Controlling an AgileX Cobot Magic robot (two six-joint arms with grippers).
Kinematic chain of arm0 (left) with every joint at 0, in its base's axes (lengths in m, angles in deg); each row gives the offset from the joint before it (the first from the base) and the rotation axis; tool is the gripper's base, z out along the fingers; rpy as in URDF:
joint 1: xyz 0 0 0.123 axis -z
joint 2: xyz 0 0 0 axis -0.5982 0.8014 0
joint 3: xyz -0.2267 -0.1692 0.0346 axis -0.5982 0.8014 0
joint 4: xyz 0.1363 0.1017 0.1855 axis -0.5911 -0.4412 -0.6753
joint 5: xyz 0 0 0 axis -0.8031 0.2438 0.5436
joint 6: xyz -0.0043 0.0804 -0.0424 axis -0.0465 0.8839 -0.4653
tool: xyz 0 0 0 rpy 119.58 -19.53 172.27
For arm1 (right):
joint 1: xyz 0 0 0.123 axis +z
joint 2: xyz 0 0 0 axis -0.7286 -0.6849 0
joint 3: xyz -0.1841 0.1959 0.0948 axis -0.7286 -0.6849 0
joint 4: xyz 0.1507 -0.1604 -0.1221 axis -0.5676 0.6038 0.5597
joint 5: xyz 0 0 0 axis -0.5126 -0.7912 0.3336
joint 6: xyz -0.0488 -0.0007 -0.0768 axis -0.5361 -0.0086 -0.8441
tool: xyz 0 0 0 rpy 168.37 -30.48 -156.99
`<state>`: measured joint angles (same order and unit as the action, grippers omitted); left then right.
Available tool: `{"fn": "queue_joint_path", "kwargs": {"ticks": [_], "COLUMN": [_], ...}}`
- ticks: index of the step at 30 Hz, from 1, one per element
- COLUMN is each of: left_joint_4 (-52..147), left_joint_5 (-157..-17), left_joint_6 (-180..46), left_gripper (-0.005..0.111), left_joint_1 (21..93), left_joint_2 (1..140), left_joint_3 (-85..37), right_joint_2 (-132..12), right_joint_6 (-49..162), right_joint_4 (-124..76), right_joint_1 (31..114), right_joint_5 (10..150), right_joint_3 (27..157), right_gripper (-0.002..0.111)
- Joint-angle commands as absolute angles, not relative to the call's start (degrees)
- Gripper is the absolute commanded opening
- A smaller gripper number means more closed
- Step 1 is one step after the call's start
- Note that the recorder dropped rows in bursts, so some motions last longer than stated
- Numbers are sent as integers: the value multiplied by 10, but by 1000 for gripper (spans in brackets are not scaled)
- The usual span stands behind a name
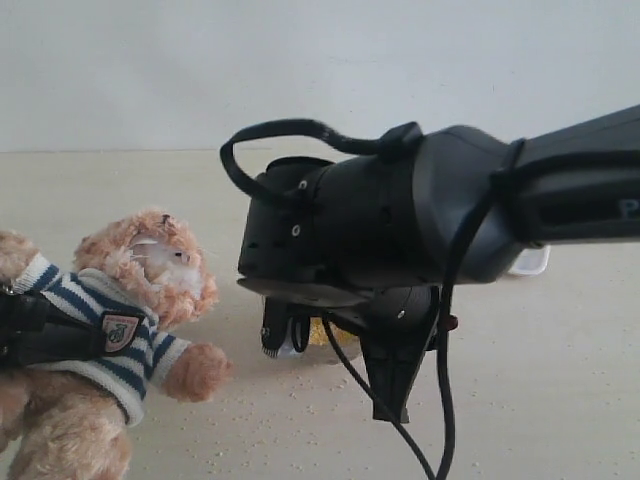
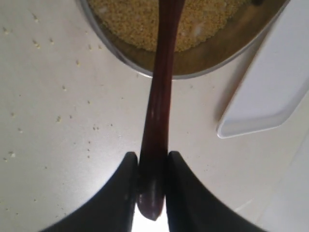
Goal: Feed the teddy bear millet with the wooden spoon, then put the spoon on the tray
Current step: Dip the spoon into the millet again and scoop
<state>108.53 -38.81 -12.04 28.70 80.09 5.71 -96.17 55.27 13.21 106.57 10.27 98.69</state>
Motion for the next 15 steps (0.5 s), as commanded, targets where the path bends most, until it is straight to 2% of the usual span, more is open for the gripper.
{"fn": "queue_joint_path", "kwargs": {"ticks": [1,15], "left_joint_4": [1093,1093], "left_joint_5": [-382,-382], "left_joint_6": [-117,-117], "left_gripper": [6,6], "left_joint_1": [286,286], "left_joint_2": [802,802], "left_joint_3": [57,57], "right_joint_2": [-942,-938], "right_joint_6": [554,542], "right_joint_4": [92,5], "right_joint_1": [1045,992], "right_joint_5": [100,100], "right_joint_3": [990,994], "right_gripper": [9,9]}}
